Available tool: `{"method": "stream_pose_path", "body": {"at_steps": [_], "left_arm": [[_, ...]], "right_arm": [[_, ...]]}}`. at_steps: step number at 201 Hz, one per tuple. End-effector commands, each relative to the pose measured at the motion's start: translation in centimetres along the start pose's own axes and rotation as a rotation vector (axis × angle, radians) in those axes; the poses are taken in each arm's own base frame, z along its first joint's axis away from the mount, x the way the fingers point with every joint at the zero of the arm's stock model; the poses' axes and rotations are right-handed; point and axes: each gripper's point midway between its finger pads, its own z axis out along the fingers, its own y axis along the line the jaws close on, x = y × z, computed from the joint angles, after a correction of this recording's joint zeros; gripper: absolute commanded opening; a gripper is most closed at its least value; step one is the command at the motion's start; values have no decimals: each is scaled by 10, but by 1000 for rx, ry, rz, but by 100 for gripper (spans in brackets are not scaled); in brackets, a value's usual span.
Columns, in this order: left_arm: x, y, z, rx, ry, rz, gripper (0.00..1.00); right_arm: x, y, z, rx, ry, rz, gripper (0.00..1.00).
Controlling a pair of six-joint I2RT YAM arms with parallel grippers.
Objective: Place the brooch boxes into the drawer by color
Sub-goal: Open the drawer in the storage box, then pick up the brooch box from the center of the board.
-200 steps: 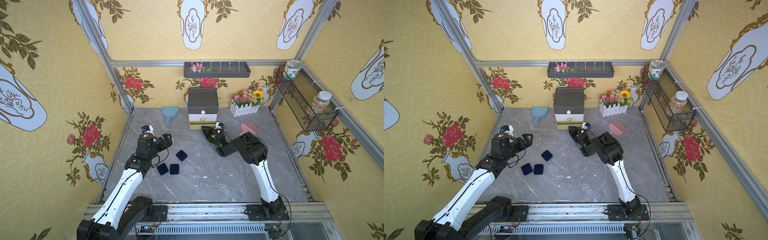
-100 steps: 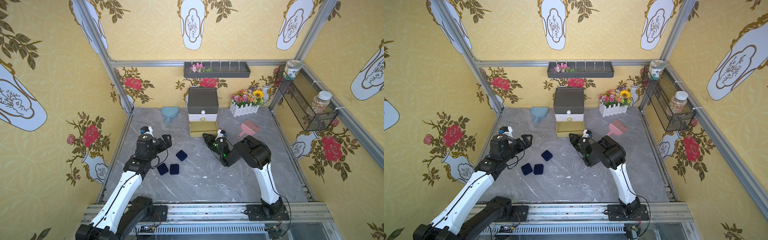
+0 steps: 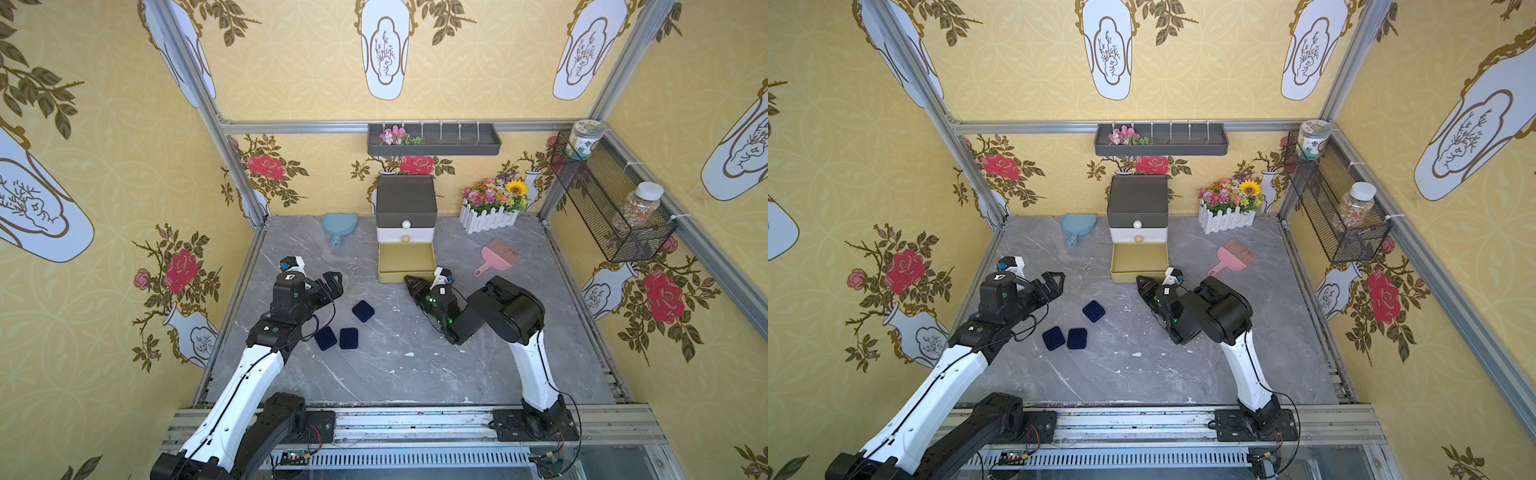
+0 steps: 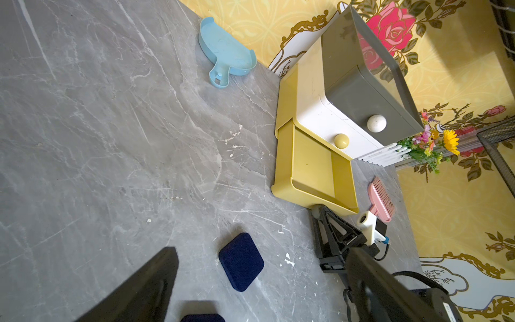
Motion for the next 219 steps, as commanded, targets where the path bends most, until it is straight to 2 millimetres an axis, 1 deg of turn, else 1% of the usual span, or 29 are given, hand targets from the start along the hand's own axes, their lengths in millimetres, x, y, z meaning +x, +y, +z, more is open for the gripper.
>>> {"method": "stream_pose_path", "body": {"at_steps": [1, 21, 32, 37, 48, 65, 75, 96, 108, 122, 144, 159, 178, 191, 197, 199, 219], "left_arm": [[3, 2, 1, -4, 7, -8, 100], [4, 4, 2, -10, 12, -13, 100], [5, 5, 2, -14, 14, -16, 100], [6, 5, 2, -16, 15, -17, 100], [5, 6, 2, -21, 14, -20, 100], [7, 9, 5, -36, 18, -19, 100], [8, 13, 7, -54, 23, -20, 100], [14, 22, 14, -105, 55, -25, 100], [17, 35, 16, -172, 65, -45, 100], [20, 47, 16, -253, 92, -45, 100], [29, 57, 20, -329, 173, -58, 100], [43, 68, 24, -402, 255, -64, 100], [61, 91, 24, -534, 354, -60, 100], [74, 103, 21, -602, 417, -58, 100], [80, 107, 20, -619, 443, -59, 100], [81, 108, 19, -623, 450, -61, 100], [101, 113, 15, -623, 511, -99, 100]], "right_arm": [[-1, 12, 1, -38, -18, 1, 31], [0, 12, 1, -40, -15, -1, 32], [-2, 11, 0, -39, -20, 1, 35], [-2, 12, 0, -41, -21, 1, 37], [-3, 10, -2, -35, -22, 0, 48], [-3, 9, -4, -30, -22, 2, 56], [-3, 9, -6, -30, -25, 0, 63], [-7, 10, -12, -30, -38, -11, 70], [-9, 13, -14, -27, -40, -29, 75], [-8, 19, -18, -26, -30, -60, 77], [-5, 27, -24, -5, -6, -119, 78], [-2, 34, -30, 11, 15, -174, 79], [3, 39, -34, 49, 62, -252, 79], [8, 43, -36, 75, 116, -314, 80], [10, 45, -37, 88, 136, -341, 80], [9, 49, -37, 87, 142, -359, 80], [13, 52, -43, 153, 201, -472, 81]]}}
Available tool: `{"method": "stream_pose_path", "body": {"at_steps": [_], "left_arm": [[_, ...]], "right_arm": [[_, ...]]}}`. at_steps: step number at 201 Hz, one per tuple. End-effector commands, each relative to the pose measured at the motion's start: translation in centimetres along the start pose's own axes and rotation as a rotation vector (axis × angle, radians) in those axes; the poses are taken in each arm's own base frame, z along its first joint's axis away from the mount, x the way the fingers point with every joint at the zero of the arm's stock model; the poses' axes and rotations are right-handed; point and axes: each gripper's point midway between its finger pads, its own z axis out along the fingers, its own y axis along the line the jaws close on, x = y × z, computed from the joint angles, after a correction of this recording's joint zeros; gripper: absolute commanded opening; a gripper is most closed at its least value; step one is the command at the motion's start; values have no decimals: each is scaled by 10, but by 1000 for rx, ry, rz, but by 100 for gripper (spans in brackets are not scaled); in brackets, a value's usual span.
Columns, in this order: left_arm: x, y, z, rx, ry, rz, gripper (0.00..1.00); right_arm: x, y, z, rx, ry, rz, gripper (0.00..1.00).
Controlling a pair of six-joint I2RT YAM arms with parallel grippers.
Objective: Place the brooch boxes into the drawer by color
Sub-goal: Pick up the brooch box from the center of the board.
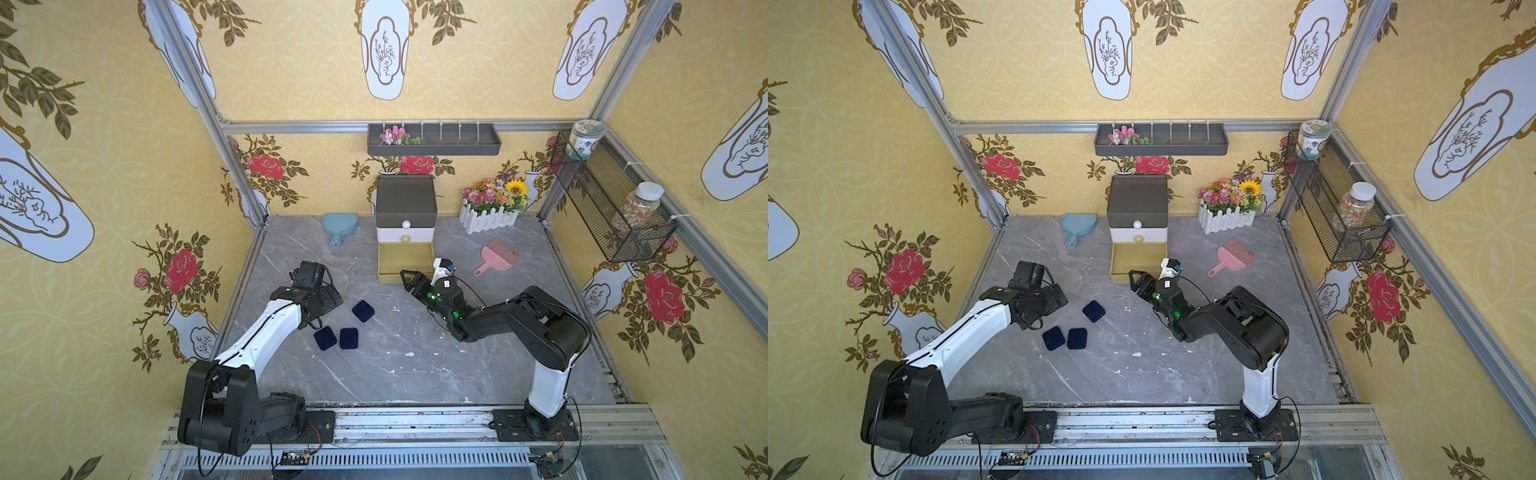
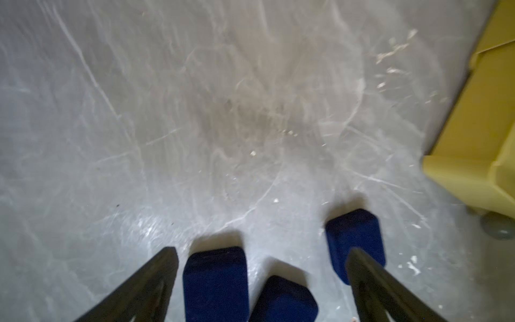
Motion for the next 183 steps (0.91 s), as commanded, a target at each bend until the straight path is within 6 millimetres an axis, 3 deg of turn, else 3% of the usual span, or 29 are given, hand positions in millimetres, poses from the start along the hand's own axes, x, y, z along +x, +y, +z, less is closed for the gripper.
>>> {"method": "stream_pose_path", "body": {"at_steps": [1, 33, 66, 103, 183], "left_arm": [[30, 21, 5, -67, 115, -17, 100], [40, 10, 5, -17, 183, -37, 100], [58, 19, 20, -74, 278, -47, 100], [55, 17, 24, -79, 271, -56, 93], [61, 28, 39, -150, 298, -40, 77]], "right_arm": [[17, -10, -7, 109, 133, -185, 81], [16, -8, -21, 148, 184, -281, 81], [21, -17, -29, 174, 218, -293, 81], [27, -26, -31, 181, 236, -272, 81], [26, -23, -31, 184, 246, -271, 80]]}}
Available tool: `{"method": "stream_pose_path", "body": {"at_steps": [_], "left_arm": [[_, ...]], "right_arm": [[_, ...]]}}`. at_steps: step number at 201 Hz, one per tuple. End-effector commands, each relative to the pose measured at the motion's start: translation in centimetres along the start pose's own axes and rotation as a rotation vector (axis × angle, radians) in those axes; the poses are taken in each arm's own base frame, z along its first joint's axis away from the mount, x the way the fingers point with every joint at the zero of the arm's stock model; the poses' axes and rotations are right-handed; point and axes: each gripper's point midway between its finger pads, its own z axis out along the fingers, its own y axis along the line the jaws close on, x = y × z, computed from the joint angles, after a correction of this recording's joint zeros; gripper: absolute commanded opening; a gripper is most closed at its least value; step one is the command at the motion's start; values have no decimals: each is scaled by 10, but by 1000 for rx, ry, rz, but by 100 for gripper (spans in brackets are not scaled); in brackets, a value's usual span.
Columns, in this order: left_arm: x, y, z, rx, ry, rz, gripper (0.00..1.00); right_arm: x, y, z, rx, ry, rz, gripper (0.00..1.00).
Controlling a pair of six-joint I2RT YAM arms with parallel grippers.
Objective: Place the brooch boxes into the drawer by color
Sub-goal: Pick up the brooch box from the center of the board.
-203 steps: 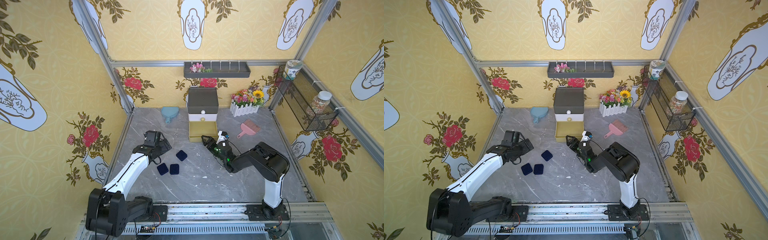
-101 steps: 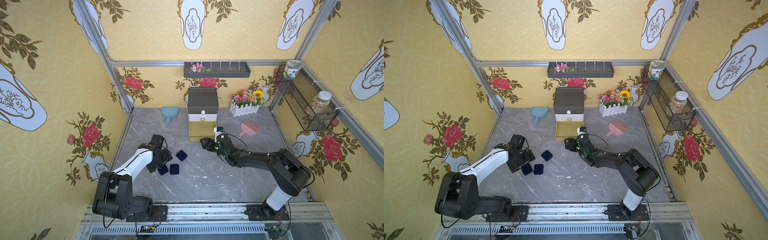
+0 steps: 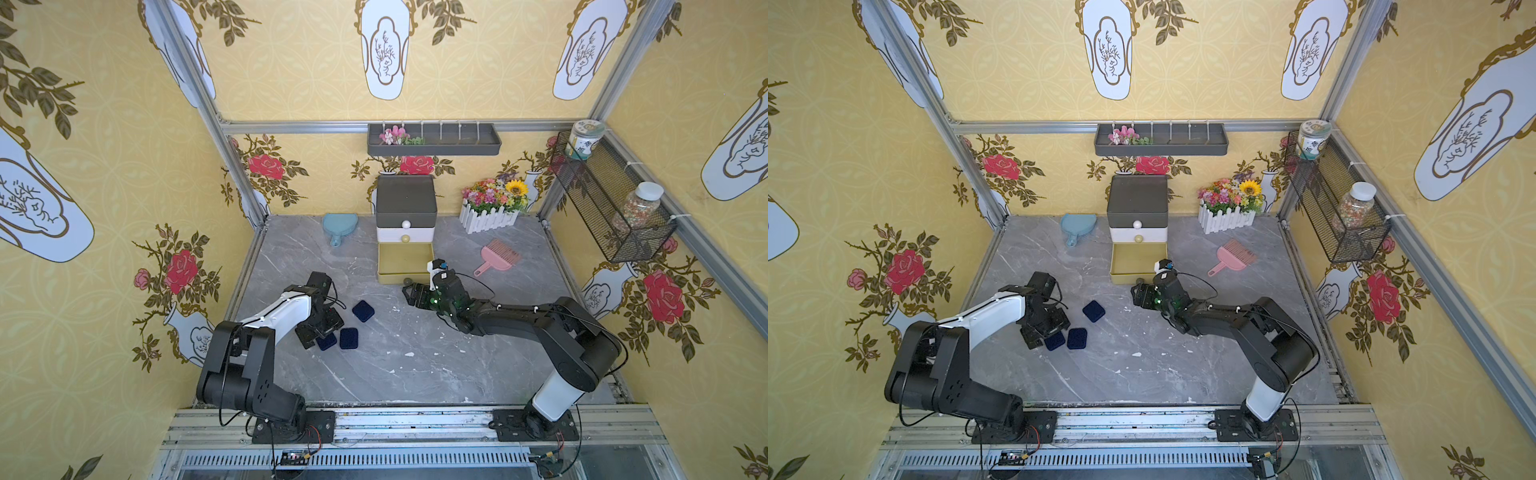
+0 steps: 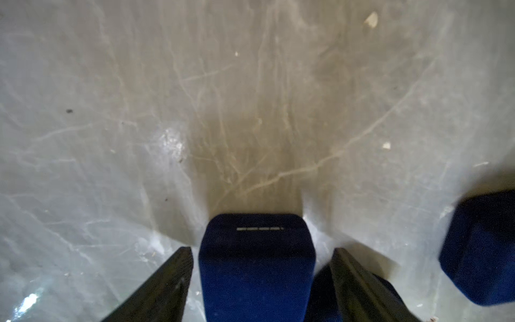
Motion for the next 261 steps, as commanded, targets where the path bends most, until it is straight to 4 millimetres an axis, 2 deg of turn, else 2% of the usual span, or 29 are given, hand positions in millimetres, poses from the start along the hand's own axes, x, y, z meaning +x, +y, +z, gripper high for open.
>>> {"method": "stream_pose_path", "body": {"at_steps": [1, 11, 25, 39, 79, 105, 136, 159, 181, 222, 261], "left_arm": [[0, 2, 2, -10, -2, 0, 77], [0, 1, 2, -6, -3, 3, 69], [-1, 1, 2, -2, -6, 4, 65], [-1, 0, 2, 1, -5, 10, 56], [2, -9, 0, 51, 12, 29, 55], [-3, -20, -18, 111, -21, 47, 56], [-18, -58, -70, 301, -100, 68, 56], [-26, -86, -109, 416, -153, 100, 56], [-28, -108, -134, 481, -181, 129, 56], [-27, -134, -154, 572, -203, 147, 56], [-20, -149, -161, 628, -191, 169, 56]], "right_arm": [[-3, 2, -3, -4, -11, -8, 80], [-3, 2, -3, -2, -10, -8, 80], [-3, 1, -3, 1, -6, -10, 80], [-2, 1, -4, 3, -4, -12, 80], [-5, 2, -12, 15, -12, -29, 80], [-9, 8, -22, -6, -30, -49, 80], [-11, 34, -32, -141, -41, -66, 81], [-13, 61, -41, -243, -52, -87, 81], [-12, 90, -52, -327, -62, -115, 81], [-9, 138, -63, -407, -71, -162, 76], [-2, 167, -51, -454, -56, -172, 65]]}}
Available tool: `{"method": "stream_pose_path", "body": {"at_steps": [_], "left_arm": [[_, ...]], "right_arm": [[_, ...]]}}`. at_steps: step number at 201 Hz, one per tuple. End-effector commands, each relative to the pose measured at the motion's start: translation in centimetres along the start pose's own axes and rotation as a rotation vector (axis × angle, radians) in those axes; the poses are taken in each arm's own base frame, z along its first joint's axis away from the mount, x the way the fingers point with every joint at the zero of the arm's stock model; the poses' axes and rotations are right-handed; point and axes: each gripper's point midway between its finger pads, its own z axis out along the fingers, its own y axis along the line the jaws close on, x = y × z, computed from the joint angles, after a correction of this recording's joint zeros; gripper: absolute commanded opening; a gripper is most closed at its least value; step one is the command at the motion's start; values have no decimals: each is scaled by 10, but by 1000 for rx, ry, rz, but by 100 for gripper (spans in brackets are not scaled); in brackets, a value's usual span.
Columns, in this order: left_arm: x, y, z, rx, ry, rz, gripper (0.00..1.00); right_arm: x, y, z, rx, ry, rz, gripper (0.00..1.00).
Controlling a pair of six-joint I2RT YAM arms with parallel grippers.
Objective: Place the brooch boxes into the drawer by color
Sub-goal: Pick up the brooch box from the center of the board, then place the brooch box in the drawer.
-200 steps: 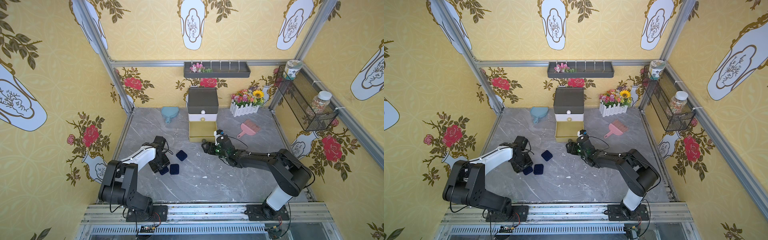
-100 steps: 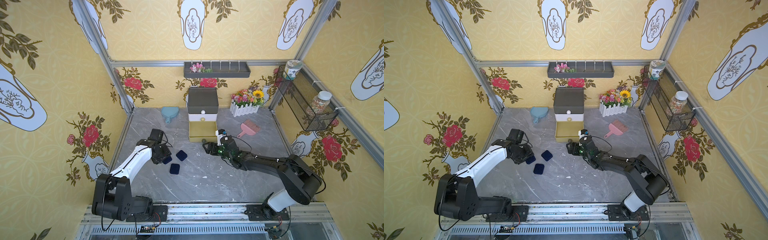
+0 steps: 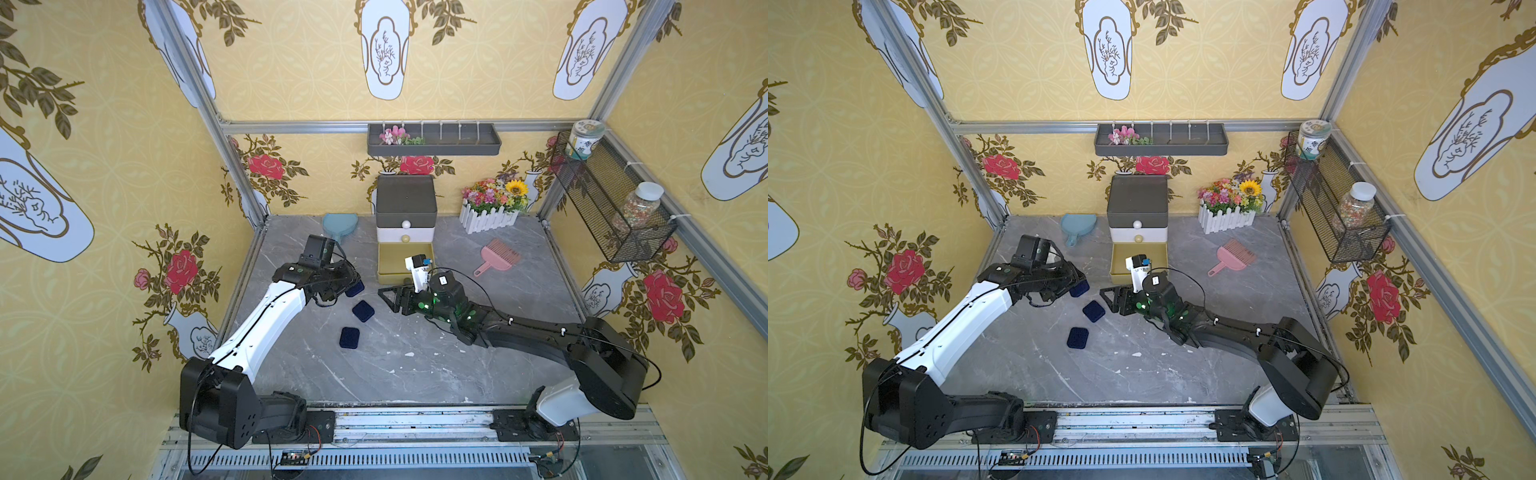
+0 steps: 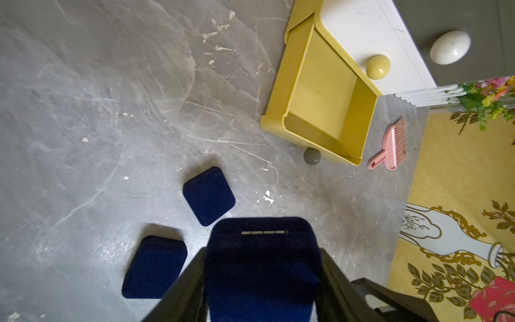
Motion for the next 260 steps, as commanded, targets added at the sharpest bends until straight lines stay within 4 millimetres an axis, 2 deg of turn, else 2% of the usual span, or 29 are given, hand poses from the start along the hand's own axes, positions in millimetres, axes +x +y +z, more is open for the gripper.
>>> {"method": "stream_pose_path", "body": {"at_steps": [1, 21, 53, 127, 182, 201, 212, 228, 240, 260], "left_arm": [[0, -14, 1, 58, 5, -2, 56], [2, -18, 1, 70, 12, 2, 56], [5, -20, -2, 87, 12, 12, 56], [9, -18, -3, 96, 12, 26, 56], [10, -17, -3, 96, 12, 35, 57], [9, -17, -3, 93, 7, 38, 65], [8, -17, -4, 90, 2, 38, 71], [5, -17, -5, 86, -12, 39, 83], [2, -20, -9, 97, -33, 54, 99], [-17, -15, -25, 64, -152, 57, 100]], "right_arm": [[-7, 15, 11, -38, -30, -11, 65], [-4, 23, 25, -55, -15, -16, 61], [-3, 20, 38, -53, -27, 9, 54], [-8, 25, 53, -66, -60, 15, 51], [-10, 25, 58, -72, -75, 22, 32], [-10, 25, 57, -72, -74, 22, 24], [-9, 25, 56, -72, -73, 22, 23], [-9, 23, 54, -66, -72, 22, 23], [-8, 21, 51, -58, -70, 21, 23], [-7, 8, 45, -27, -60, 33, 23]]}}
